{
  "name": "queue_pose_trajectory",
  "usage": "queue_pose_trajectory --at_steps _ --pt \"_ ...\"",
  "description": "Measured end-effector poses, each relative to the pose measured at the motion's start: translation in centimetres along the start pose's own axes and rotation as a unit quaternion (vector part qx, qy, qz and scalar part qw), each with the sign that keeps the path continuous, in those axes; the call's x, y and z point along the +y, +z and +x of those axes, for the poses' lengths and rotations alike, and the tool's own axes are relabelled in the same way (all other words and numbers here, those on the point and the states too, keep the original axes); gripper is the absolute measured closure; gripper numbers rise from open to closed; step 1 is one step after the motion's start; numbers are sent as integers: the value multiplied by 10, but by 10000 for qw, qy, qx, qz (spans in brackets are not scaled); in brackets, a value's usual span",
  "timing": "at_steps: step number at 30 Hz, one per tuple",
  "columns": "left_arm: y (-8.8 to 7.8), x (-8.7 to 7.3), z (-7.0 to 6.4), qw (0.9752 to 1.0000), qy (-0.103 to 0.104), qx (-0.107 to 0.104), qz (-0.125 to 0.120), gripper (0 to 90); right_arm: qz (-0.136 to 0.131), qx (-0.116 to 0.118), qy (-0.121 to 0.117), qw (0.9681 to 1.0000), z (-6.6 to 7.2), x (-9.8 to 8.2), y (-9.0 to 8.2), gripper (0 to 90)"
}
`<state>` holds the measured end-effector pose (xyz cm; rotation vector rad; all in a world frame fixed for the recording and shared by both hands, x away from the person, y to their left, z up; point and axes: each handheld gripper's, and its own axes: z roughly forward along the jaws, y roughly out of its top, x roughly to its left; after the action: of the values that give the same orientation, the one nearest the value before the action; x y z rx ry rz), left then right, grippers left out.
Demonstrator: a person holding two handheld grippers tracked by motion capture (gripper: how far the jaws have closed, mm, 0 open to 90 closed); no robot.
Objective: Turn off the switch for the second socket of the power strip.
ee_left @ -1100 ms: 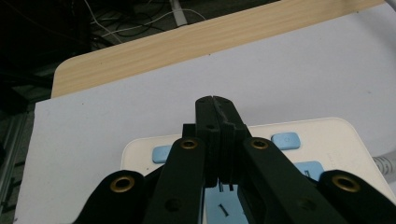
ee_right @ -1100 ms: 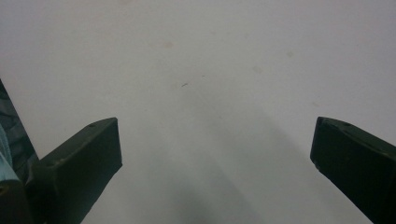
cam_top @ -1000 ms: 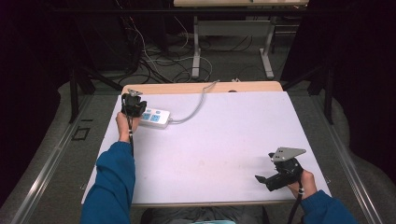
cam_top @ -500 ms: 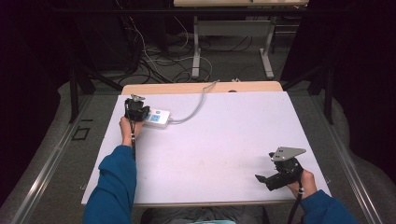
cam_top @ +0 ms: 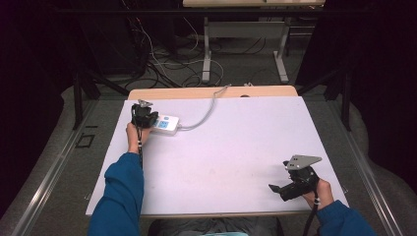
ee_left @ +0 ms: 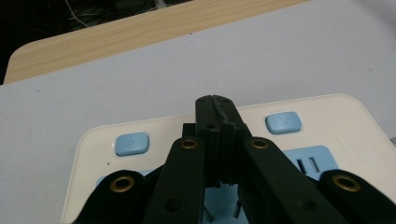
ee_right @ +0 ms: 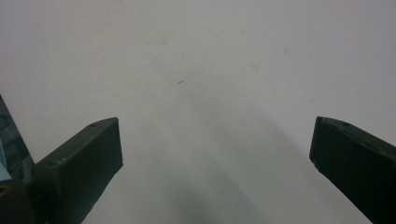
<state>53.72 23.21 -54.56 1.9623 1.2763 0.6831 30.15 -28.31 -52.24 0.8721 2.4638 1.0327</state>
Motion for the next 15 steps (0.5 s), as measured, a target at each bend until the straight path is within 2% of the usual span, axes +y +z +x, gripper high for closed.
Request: queue_pose_trajectory --at_steps 3,12,15 --pt "1 1 -2 10000 35 56 -2 900 6 -1 2 10000 0 0 0 20" --pt "2 1 -1 9999 96 23 58 900 1 -13 -5 10000 0 0 0 20" --pt "1 0 1 10000 22 -24 58 900 73 4 -1 10000 0 0 0 20"
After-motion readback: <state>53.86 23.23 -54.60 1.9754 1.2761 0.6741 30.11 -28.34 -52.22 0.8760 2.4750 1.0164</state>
